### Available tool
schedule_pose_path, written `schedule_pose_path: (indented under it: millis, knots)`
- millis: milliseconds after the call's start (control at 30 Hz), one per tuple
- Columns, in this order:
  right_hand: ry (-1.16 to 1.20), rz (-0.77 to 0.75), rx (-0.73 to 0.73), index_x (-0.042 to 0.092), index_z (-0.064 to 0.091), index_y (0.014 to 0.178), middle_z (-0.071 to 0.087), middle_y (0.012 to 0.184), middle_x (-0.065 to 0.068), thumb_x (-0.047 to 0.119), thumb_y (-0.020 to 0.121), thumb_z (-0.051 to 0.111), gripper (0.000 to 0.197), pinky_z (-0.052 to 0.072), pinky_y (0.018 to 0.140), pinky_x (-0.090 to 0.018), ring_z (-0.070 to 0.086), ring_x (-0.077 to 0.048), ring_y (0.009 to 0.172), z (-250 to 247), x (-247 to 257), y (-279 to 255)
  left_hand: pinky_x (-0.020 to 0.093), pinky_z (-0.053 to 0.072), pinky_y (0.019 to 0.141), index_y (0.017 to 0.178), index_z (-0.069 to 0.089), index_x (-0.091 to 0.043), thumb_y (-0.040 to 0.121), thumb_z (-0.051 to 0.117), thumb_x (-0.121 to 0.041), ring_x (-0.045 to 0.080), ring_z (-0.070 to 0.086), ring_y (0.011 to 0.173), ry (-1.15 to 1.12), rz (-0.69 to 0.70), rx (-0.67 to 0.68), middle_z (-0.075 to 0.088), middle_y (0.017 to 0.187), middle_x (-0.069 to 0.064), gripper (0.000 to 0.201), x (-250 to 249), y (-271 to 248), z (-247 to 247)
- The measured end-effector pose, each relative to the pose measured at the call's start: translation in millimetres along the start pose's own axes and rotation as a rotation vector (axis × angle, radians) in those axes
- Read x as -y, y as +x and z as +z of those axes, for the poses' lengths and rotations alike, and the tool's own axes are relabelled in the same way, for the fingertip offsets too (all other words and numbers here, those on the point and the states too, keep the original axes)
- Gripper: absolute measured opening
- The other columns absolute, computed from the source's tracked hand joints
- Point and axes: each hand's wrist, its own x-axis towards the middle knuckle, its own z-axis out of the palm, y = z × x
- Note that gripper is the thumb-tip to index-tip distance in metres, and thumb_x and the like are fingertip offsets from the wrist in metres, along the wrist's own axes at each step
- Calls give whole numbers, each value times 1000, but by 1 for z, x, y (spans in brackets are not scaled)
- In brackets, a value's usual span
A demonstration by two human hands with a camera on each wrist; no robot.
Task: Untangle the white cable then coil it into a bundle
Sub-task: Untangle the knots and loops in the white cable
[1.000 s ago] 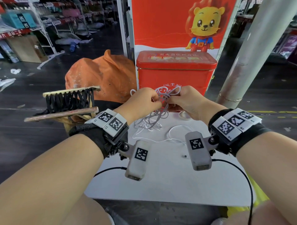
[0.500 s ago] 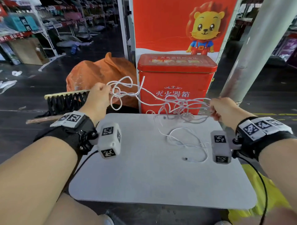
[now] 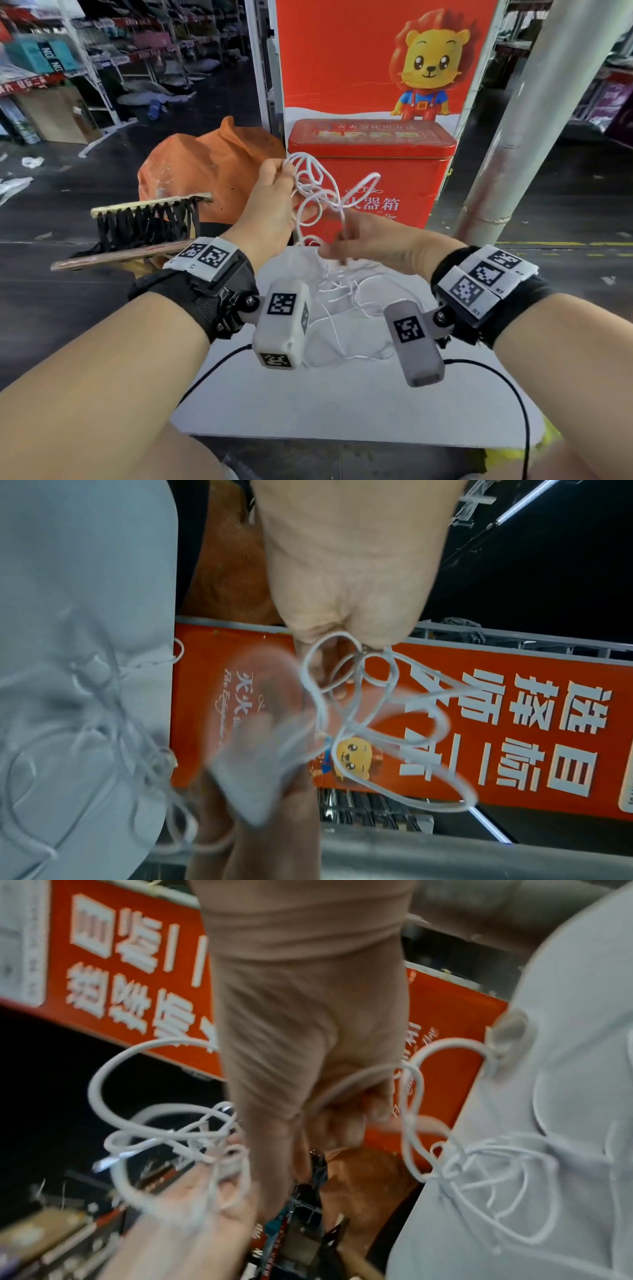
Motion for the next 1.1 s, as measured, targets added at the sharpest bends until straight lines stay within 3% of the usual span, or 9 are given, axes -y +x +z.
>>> schedule_pose_path:
  millis: [33,133,333,467,600,767,900,967,1100]
  knots:
    - [-109,30,-60,29,61,87,60,70,5,29,82,71,12,40,63,-17,52,-11,62,-3,-1,0,34,57,63,99,47,-22,104,35,-26,18,66,69,-8,-5,-20,62,87,4,14,-2,0,-3]
    - [-345,163,-280,23,52,59,45,57,4,38,87,64,34,31,48,-24,37,-12,51,-24,-15,-2,20,43,42,92,45,-24,104,32,-27,11,51,55,105,57,-206,55,82,3,18,-6,9,-26]
    - [64,282,-646,7,58,80,69,88,-15,32,95,50,30,48,59,-17,62,-14,67,-60,-54,-15,20,31,38,104,40,-14,101,28,-25,14,38,53,369,67,-472,44,77,4,16,11,30,-84]
    - [589,146,-728,5,44,80,65,55,-11,21,102,36,28,59,53,-35,67,-25,50,-56,-39,-17,28,36,56,96,50,-13,100,41,-20,20,45,62,462,-141,-297,47,74,5,13,24,26,-82]
    - [879,65,-652,8,44,84,65,58,-15,21,103,33,26,58,54,-38,69,-31,59,-51,-24,-19,32,37,66,82,58,-8,91,56,-12,21,48,77,627,-287,-131,52,85,10,10,29,23,-79]
    - [1005,-47,-555,7,41,98,67,66,-18,15,103,31,13,58,59,-39,71,-35,69,-37,-8,-8,29,47,78,97,65,-15,95,54,-28,12,58,85,771,27,119,64,93,-3,17,10,-2,-43]
    - [1022,-158,-413,6,40,104,67,79,-19,9,102,33,9,58,68,-39,71,-35,83,-24,4,-1,20,47,90,105,59,-36,79,64,-51,-1,59,101,723,-41,599,63,110,-12,30,7,-22,-9]
    - [1025,-199,-360,8,41,96,66,87,-19,5,102,32,11,58,73,-39,70,-34,90,-21,10,-1,18,48,83,103,55,-43,77,72,-46,-6,60,94,752,-84,734,62,112,-10,32,15,-24,0]
    - [966,-188,-392,9,42,92,67,96,-20,4,100,36,12,58,76,-42,70,-33,91,-25,12,-5,22,44,56,98,63,-20,92,60,-23,0,54,54,859,-16,715,65,80,-5,7,21,-22,2]
